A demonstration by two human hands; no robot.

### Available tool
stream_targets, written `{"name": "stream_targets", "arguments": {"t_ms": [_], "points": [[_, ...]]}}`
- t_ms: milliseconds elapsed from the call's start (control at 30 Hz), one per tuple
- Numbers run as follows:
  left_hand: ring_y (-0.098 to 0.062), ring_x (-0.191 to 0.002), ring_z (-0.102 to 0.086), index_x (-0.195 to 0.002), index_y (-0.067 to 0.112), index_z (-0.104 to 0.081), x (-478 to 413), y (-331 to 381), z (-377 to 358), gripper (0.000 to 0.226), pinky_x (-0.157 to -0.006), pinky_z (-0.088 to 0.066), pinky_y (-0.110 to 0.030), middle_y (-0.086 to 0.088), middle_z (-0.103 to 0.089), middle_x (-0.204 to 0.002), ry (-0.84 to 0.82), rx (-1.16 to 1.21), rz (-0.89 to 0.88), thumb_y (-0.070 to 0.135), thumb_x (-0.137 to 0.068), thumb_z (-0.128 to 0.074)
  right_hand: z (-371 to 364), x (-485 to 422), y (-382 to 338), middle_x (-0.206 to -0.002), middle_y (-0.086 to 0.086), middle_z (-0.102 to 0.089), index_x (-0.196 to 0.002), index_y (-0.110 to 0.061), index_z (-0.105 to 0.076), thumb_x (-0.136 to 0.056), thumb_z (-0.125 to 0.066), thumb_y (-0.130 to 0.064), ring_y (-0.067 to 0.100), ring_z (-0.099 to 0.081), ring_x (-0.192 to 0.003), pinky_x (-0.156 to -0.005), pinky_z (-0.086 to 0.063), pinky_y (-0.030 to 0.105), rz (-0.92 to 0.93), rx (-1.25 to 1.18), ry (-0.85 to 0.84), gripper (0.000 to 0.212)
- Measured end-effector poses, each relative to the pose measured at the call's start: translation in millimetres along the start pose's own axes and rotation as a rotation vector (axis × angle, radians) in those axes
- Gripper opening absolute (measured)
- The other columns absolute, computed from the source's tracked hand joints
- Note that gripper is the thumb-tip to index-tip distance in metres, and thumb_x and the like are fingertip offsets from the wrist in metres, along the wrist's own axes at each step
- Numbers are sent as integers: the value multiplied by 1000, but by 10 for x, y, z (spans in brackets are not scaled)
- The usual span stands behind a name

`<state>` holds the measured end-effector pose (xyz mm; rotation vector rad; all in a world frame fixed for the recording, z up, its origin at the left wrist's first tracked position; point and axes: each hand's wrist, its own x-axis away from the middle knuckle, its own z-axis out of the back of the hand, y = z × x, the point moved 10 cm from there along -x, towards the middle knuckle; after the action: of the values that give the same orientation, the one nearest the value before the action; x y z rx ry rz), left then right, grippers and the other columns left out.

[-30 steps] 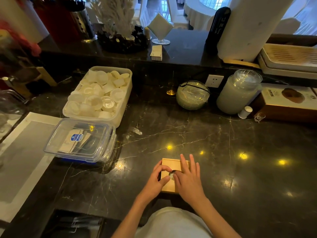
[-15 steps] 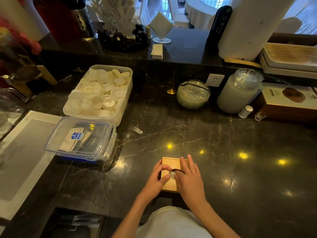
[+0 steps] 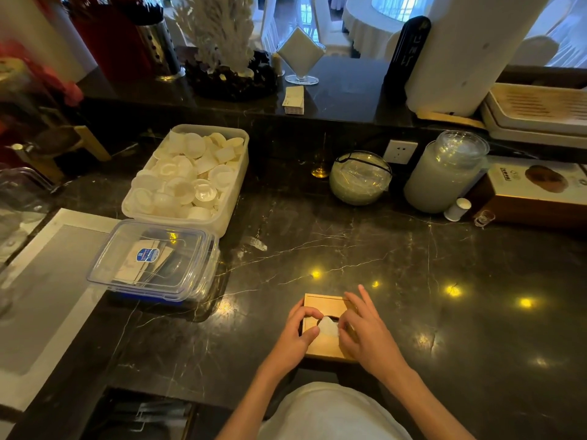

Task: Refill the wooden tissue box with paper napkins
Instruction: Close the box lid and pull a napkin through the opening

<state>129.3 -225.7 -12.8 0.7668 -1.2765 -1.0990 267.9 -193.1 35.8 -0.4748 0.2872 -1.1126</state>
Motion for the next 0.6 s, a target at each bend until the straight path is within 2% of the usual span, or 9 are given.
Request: {"name": "stream_targets", "arguments": {"t_ms": [67, 133, 267, 300, 433, 500, 600], "points": [[-13, -143, -26, -112, 34, -56, 1, 47, -13, 22, -118, -22, -35, 11, -26, -153, 13, -24, 4, 17, -97, -56, 27, 71, 42, -158, -6, -29, -88, -27, -62, -90, -64, -26, 11, 6, -151, -112, -20, 29, 10, -74, -6, 3], [-14, -144, -24, -113, 38, -56, -2, 109, -31, 22, -118, -24, -39, 11, -21, -155, 20, -64, -7, 25, -95, -58, 28, 134, 71, -158, -6, -28, -89, -28, -61, -90, -64, -25, 8, 6, -151, -110, -20, 27, 19, -122, 7, 4], [-16, -149, -5, -101, 27, -62, -31, 163, -41, 10, -116, -18, -44, 8, -8, -161, 33, -171, 21, 32, -93, -61, -9, 170, 125, -158, -8, -29, -91, -28, -63, -89, -65, -24, 7, 0, -151, -108, -15, 17, -8, -170, 36, 5], [-17, -150, -1, -97, 24, -63, -40, 167, -27, 9, -117, -16, -45, 7, -8, -162, 48, -187, 22, 31, -92, -62, -16, 170, 141, -158, -8, -28, -91, -29, -62, -89, -65, -23, 6, 0, -150, -109, -16, 19, -24, -193, 38, 6], [-13, -150, 10, -90, 20, -64, -76, 233, 7, 5, -119, -7, -46, 5, -7, -163, 98, -221, -11, 24, -92, -62, -75, 142, 246, -159, -11, -23, -91, -33, -60, -91, -63, -25, 1, 4, -149, -119, -14, 40, -135, -361, 19, 9], [-9, -148, 11, -90, 19, -65, -105, 314, 0, 5, -119, -5, -44, 6, -8, -163, 114, -260, -56, 22, -92, -62, -102, 99, 256, -161, -14, -13, -95, -37, -61, -91, -63, -33, 1, 11, -148, -118, -7, 41, -155, -424, -25, 6], [-7, -147, 9, -89, 20, -66, -148, 412, -23, 4, -119, -5, -43, 10, -10, -162, 111, -305, -108, 22, -92, -63, -142, 34, 240, -160, -20, -3, -100, -40, -66, -87, -63, -46, 4, 20, -147, -113, 1, 41, -148, -453, -139, 14]]}}
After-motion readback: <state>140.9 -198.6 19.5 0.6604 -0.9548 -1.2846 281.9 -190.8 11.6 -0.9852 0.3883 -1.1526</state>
